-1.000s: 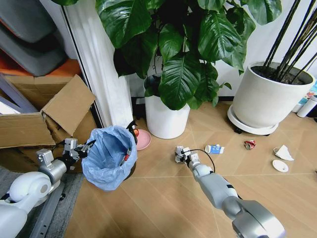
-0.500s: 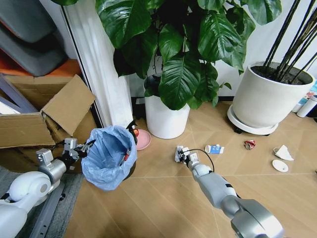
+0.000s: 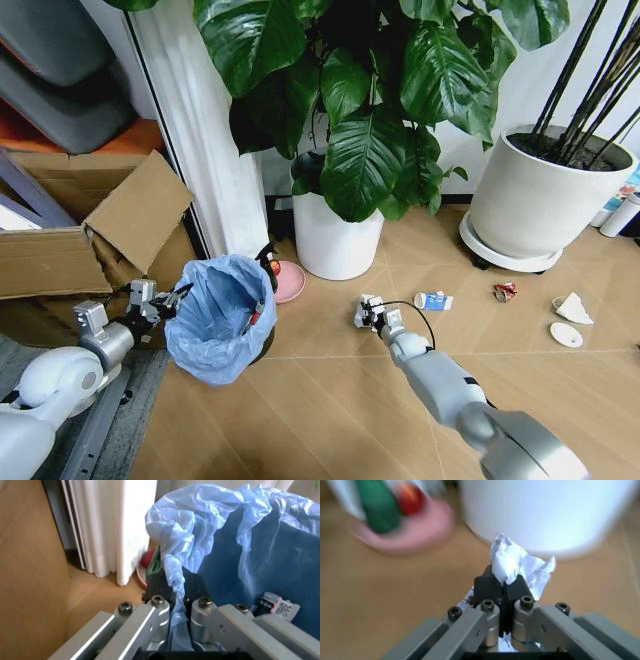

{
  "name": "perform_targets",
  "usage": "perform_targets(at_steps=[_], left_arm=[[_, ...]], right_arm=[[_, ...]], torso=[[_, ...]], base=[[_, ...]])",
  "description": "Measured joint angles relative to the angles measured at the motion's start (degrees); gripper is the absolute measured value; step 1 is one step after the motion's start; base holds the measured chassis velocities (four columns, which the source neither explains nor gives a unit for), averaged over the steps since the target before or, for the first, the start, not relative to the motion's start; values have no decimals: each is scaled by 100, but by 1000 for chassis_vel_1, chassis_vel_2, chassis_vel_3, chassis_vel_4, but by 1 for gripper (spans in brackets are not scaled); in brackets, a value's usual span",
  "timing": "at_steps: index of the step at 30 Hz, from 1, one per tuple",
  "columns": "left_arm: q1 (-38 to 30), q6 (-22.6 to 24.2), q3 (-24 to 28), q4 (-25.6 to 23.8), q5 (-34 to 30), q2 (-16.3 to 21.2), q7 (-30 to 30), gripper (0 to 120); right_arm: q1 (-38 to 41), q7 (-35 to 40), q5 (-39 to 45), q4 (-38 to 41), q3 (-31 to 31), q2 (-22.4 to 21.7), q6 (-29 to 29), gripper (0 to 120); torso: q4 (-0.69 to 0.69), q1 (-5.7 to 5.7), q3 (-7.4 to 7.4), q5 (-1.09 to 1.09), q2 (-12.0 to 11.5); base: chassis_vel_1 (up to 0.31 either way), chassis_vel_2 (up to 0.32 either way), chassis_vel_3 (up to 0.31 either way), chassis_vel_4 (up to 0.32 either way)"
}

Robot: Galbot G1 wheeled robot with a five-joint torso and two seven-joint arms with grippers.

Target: Pick up the trash bin and place the garbage on the floor into it.

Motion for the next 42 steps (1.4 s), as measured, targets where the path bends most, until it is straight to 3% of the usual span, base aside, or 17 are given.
perform_targets(at_steps=[3,6,7,11,13,17,24,41,42], left_arm=[[-12,-9,65,37,-37,84,14,0],[-255,-17,336,154,-124,175,17,0],[-255,-17,336,154,-124,175,17,0],[-822,-16,1012,333,-179,148,17,0],[-925,-13,1148,365,-184,121,16,0],[-1290,-3,1668,470,-194,25,12,0],[-1883,2,2314,596,-226,-140,-19,0],[-2134,55,2538,380,-364,-145,-144,0],[-2134,58,2535,367,-376,-140,-148,0]], right_arm=[[-36,-469,273,474,-183,-217,173,0],[-90,-1212,1055,1710,-493,-903,271,0],[-90,-1212,1055,1710,-493,-903,271,0],[-57,-1905,2091,3209,-637,-1806,256,0],[-35,-2019,2264,3438,-638,-1903,238,0],[119,-2456,2898,4134,-659,-2181,133,0],[286,-2788,3224,4618,-946,-2164,-9,0],[487,-2818,2956,4153,-1685,-1643,-27,0],[490,-2818,2929,4127,-1708,-1637,-34,5]], torso=[[1,0,1,0,0],[6,0,0,2,0],[6,0,0,2,0],[-4,0,0,-3,0],[-5,0,0,5,0],[2,0,0,-3,0],[2,0,0,1,0],[2,0,1,1,0],[2,0,0,0,0]], base=[[0,0,0,0],[0,0,0,0],[0,0,0,0],[0,0,0,0],[0,0,0,0],[0,0,0,0],[0,0,0,0],[0,0,0,0],[0,0,0,0]])
